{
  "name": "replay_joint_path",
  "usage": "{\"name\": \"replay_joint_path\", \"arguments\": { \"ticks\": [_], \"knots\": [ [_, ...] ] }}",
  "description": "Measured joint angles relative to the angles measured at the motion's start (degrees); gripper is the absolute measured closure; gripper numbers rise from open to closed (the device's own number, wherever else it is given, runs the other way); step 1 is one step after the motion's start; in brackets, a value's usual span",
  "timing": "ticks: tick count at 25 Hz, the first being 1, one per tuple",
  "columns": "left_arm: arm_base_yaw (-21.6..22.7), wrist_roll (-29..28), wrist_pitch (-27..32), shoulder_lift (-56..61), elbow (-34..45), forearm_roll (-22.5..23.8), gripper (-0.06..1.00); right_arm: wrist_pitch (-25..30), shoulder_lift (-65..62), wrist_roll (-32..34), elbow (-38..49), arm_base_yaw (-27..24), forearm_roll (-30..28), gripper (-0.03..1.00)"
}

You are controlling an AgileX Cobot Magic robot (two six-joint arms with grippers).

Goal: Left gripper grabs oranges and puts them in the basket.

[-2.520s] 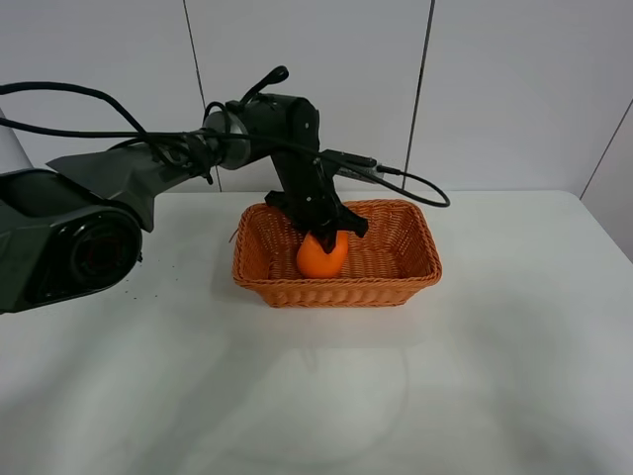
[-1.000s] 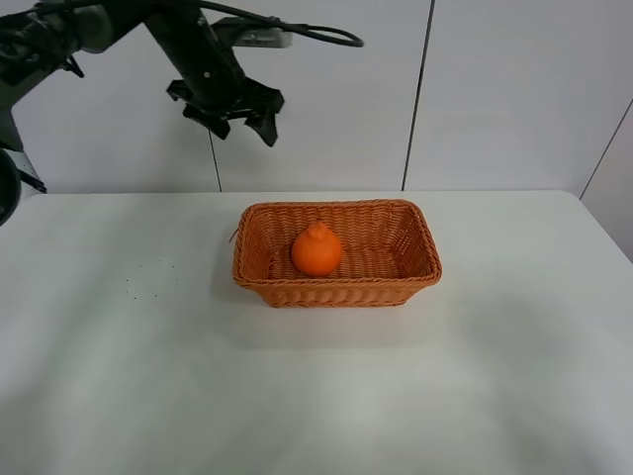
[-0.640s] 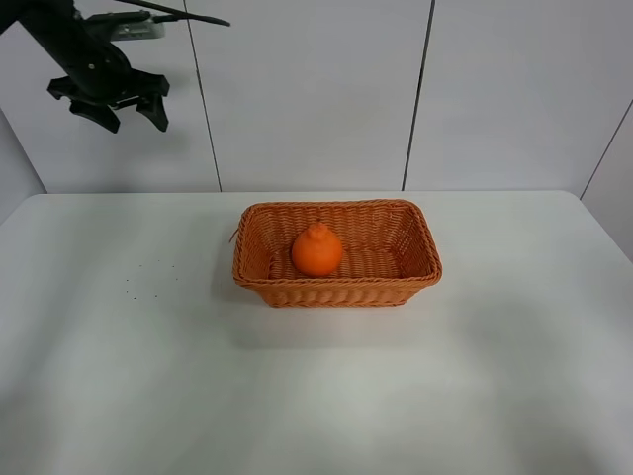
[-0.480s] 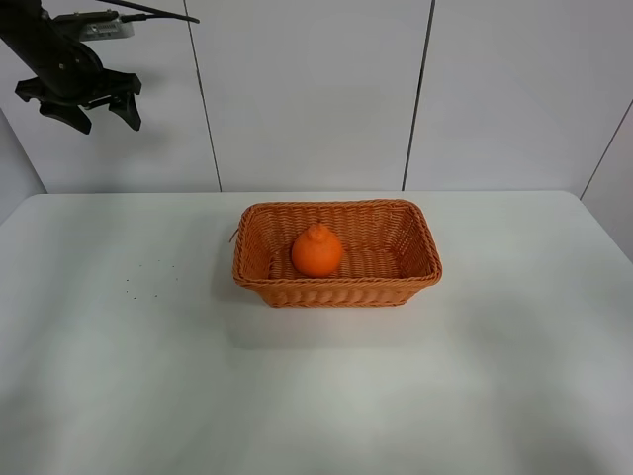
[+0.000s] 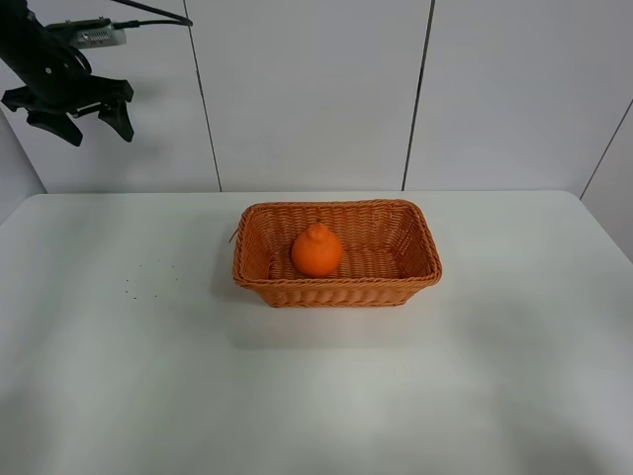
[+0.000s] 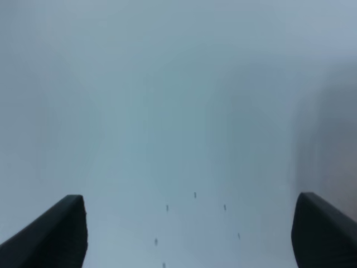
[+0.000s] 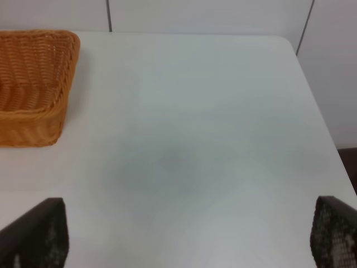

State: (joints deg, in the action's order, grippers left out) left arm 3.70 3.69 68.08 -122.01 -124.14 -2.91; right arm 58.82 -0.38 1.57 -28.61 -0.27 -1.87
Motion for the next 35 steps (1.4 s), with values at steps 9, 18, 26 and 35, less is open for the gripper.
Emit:
{"name": "replay_joint_path", "arguments": {
  "ticks": [9,18,26,35],
  "knots": [
    [-0.19,-0.85,0.0,24.57,25.76,-0.05,0.09,0.0,0.0,0.0,0.0,0.0,0.0,0.27],
    [-0.19,-0.87,0.0,59.39,57.24,0.2,0.09,0.0,0.0,0.0,0.0,0.0,0.0,0.27],
    [-0.19,-1.3,-2.26,86.54,81.93,0.89,0.09,0.0,0.0,0.0,0.0,0.0,0.0,0.27],
    [-0.19,-1.36,-6.99,107.84,95.84,1.13,0.09,0.0,0.0,0.0,0.0,0.0,0.0,0.27]
  ]
}}
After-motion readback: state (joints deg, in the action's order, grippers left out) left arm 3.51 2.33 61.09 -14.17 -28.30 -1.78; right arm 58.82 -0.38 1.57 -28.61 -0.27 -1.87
